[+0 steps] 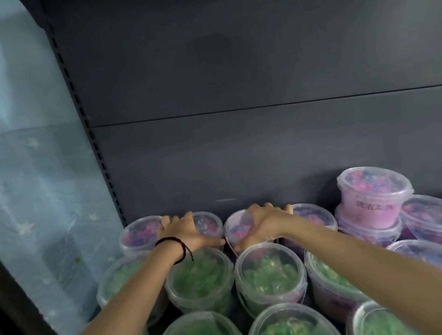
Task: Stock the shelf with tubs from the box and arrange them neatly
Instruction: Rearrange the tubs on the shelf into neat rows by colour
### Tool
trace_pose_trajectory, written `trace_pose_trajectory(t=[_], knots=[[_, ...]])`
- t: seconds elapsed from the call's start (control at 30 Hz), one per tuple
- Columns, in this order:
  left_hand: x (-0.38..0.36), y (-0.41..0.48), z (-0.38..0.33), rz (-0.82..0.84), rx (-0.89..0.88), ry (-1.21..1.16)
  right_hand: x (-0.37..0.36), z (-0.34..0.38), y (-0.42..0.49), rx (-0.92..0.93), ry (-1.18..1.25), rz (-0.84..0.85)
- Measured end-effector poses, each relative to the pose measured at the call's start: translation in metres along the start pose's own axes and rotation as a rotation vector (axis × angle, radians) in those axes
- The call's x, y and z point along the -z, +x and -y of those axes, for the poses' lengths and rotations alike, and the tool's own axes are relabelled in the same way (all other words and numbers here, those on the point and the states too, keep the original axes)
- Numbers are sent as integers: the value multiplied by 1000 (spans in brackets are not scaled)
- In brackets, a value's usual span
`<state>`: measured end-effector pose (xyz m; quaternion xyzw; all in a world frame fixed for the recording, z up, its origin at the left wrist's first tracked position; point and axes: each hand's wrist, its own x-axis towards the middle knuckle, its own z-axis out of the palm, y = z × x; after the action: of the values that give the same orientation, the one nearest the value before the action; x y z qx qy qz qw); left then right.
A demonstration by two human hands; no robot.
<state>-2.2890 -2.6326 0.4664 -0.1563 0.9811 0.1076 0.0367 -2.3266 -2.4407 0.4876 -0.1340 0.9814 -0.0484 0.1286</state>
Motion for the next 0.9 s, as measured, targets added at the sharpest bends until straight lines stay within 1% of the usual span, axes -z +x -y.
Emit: trace_pose_trajectory(t=[0.1,0.17,0.27,0.37,0.43,0.53,0.63,0.9], knots=[[4,-1,-1,-45,-15,26,0,0,-6,-17,42,-49],[10,-3,-2,-69,-19,-7,4,-3,-10,11,101,-69],[30,-11,-6,-119,-19,-190,19,-12,-22,87,279,-151],[56,-26,-16,-204,-86,-415,41,-25,-45,189,431,-252],[70,-47,-29,-217,-133,-475,55,-40,-62,230,500,-289],[77,-78,-54,-205,-213,-476,67,-73,-91,254,586,-304],[71,-109,-87,-199,-282,-504,71,-117,-124,277,653,-275],[39,-174,-195,-191,-375,-618,90,-263,-200,307,633,-222]])
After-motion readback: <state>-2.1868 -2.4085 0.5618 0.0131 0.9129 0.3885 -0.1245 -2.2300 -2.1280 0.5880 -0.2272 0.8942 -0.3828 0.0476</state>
